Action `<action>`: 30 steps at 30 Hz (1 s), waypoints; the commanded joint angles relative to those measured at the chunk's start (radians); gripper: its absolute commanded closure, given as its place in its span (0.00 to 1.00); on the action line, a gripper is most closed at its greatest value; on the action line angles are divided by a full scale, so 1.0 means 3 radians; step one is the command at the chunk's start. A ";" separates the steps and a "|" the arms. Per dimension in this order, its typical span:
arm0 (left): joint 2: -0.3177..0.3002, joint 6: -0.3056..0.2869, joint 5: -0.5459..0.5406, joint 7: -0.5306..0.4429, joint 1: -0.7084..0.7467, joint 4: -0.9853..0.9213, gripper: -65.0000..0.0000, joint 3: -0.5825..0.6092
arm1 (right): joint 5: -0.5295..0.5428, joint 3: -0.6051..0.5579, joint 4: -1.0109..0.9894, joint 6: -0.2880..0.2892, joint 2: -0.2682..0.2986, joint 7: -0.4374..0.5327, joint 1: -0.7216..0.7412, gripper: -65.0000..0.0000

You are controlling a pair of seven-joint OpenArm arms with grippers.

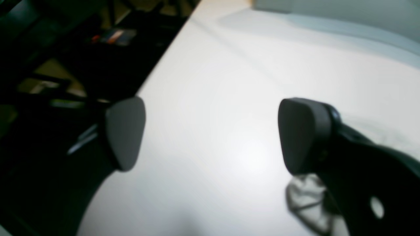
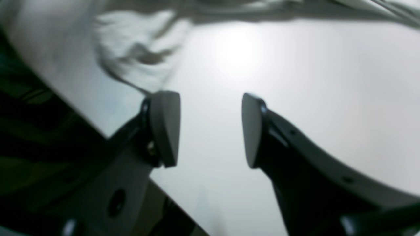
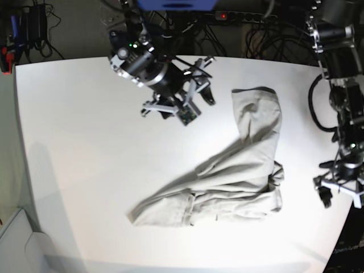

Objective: Layout the t-shirt on the table in an organized manner, then fold the t-shirt properly
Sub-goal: 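Grasp the shirt's end with the right gripper and lift it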

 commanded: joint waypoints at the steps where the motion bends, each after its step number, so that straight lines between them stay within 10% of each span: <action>1: -0.0104 -0.0105 -0.0013 -0.0069 0.0042 0.0091 0.04 -0.0087 | 0.0030 -0.0063 0.0006 -0.0010 -0.0075 0.0091 0.0023 0.53; 7: -0.0166 -0.0458 0.0023 -0.0064 0.0692 0.0336 0.04 -0.0803 | 0.0030 -0.0140 -0.0710 -0.0020 -0.0183 0.0694 0.0115 0.53; 18: -0.0278 -0.0458 0.0023 -0.0064 0.1265 0.0459 0.04 -0.1524 | 0.0030 -0.0247 -0.1641 -0.0025 -0.0203 0.1472 0.0207 0.52; 30: -0.0268 -0.0458 0.0028 -0.0064 0.1434 0.0572 0.04 -0.1719 | 0.0035 -0.0242 -0.2147 -0.0025 -0.0203 0.1574 0.0570 0.53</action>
